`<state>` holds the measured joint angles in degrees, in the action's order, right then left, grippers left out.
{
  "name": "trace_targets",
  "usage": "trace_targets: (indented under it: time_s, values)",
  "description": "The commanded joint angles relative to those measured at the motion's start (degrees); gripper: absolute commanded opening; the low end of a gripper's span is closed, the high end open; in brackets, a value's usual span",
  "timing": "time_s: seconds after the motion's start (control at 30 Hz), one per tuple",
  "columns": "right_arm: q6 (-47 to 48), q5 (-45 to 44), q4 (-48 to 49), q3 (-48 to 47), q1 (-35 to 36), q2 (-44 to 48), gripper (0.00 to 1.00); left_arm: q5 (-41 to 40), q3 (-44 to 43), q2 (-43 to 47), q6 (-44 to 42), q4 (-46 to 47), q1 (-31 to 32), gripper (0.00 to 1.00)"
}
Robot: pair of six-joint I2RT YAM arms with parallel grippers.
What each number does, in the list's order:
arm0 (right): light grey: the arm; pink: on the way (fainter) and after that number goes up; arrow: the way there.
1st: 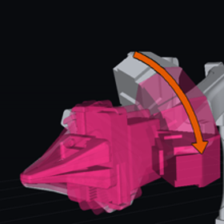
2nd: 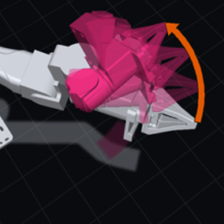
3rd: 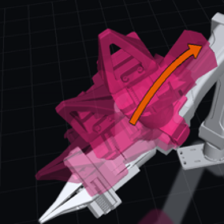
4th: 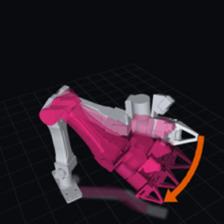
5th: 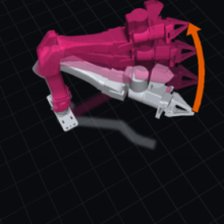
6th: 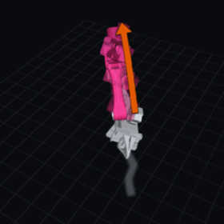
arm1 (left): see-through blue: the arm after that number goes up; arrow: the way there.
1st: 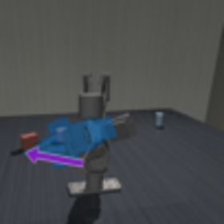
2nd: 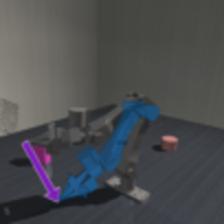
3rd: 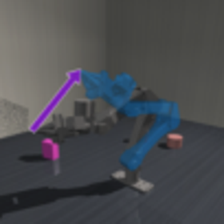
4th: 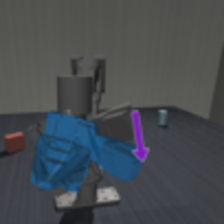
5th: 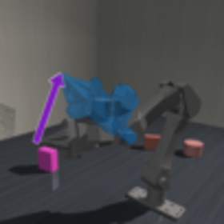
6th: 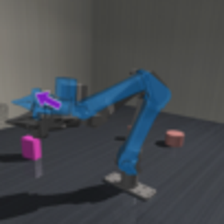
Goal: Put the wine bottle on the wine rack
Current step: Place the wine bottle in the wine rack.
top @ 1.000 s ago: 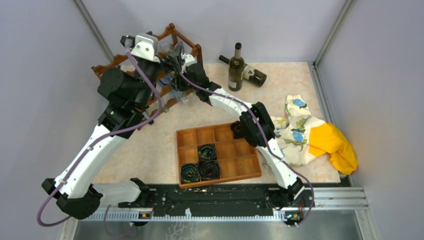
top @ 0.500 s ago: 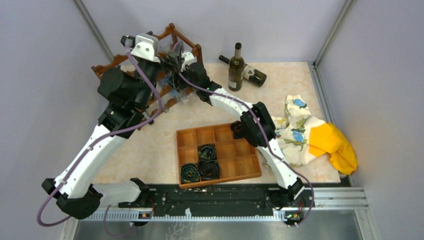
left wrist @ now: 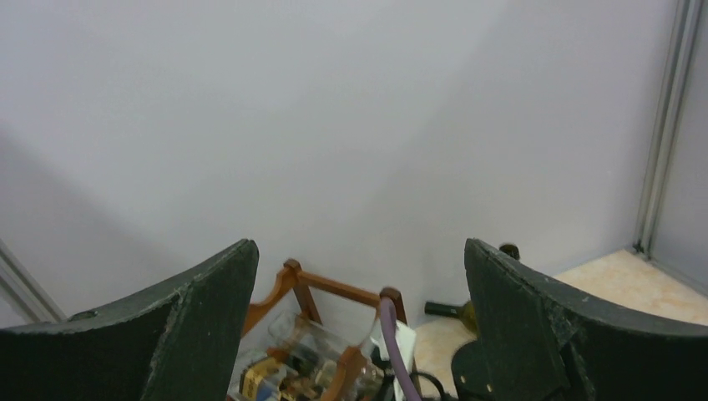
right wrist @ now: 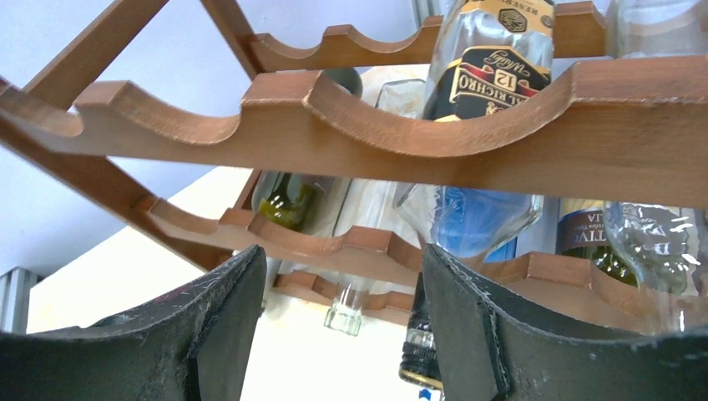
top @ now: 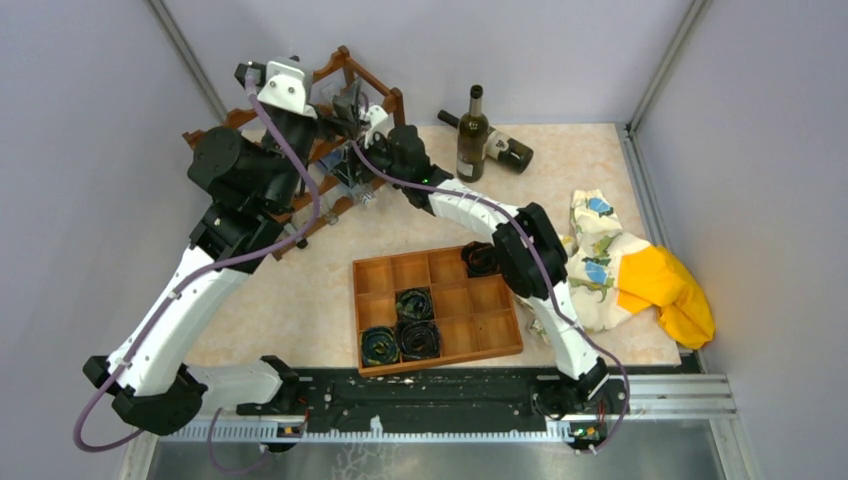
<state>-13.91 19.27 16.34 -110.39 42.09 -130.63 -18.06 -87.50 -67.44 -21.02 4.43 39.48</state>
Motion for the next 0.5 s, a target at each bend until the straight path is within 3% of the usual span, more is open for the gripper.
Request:
trace_targets:
  time_s: [0.0,0.3,0.33,0.47]
  values:
    - [3.10,4.94,5.32,3.36,-0.61,6.58,0.68,-2.79,-8.97,-2.55,-1.24,-6.12,-0.43,0.99]
    - [7.40,12.61,14.44,16.75,-1.35,14.00,0.68,0.07,-21.35,-8.95,3.55,-15.05,-5.32,0.98]
    - [8.81,14.15,16.91,20.01,-1.73,15.87,0.68,4.23,-22.44,-9.51,8.11,-17.15,-9.35,0.98]
    - [11.05,16.72,19.92,24.45,-2.46,18.01,0.68,9.79,-25.87,-11.80,13.13,-22.04,-15.17,0.97]
